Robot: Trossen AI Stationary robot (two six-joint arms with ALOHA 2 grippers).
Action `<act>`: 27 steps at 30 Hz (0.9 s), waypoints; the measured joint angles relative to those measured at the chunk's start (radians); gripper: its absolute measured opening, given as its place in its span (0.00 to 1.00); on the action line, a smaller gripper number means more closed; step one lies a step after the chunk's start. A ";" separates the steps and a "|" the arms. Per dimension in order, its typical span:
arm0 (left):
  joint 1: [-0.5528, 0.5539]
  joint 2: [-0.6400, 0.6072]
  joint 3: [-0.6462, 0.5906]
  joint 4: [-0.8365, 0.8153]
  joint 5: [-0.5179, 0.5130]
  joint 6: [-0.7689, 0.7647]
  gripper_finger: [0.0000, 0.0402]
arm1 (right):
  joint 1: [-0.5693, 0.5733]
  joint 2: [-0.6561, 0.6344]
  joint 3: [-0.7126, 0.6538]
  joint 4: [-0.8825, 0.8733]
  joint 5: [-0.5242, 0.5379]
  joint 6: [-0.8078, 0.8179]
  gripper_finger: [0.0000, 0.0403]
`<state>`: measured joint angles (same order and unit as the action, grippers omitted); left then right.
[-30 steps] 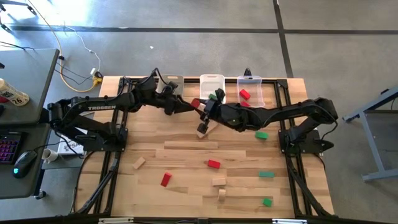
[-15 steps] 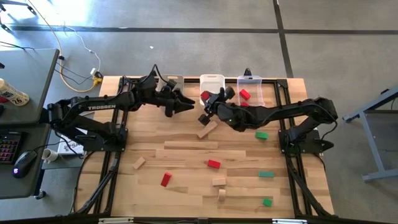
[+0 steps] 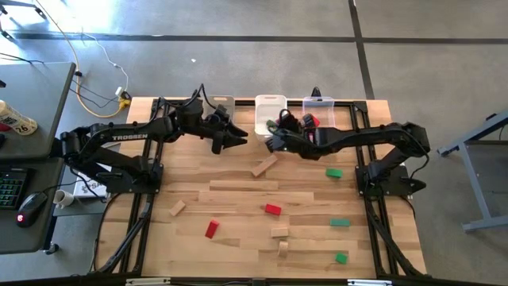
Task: Sort & place blocks by color
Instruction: Put the red block into the transparent bin
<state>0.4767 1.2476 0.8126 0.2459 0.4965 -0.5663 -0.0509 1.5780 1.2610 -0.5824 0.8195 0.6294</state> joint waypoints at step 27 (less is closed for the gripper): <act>0.030 -0.011 0.001 -0.187 -0.344 0.536 0.57 | -0.554 0.000 0.000 -0.468 -0.421 0.175 0.27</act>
<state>0.5068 1.2371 0.8132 0.0585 0.1528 -0.0305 -0.6050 1.5780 1.2613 -1.0506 0.3989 0.8039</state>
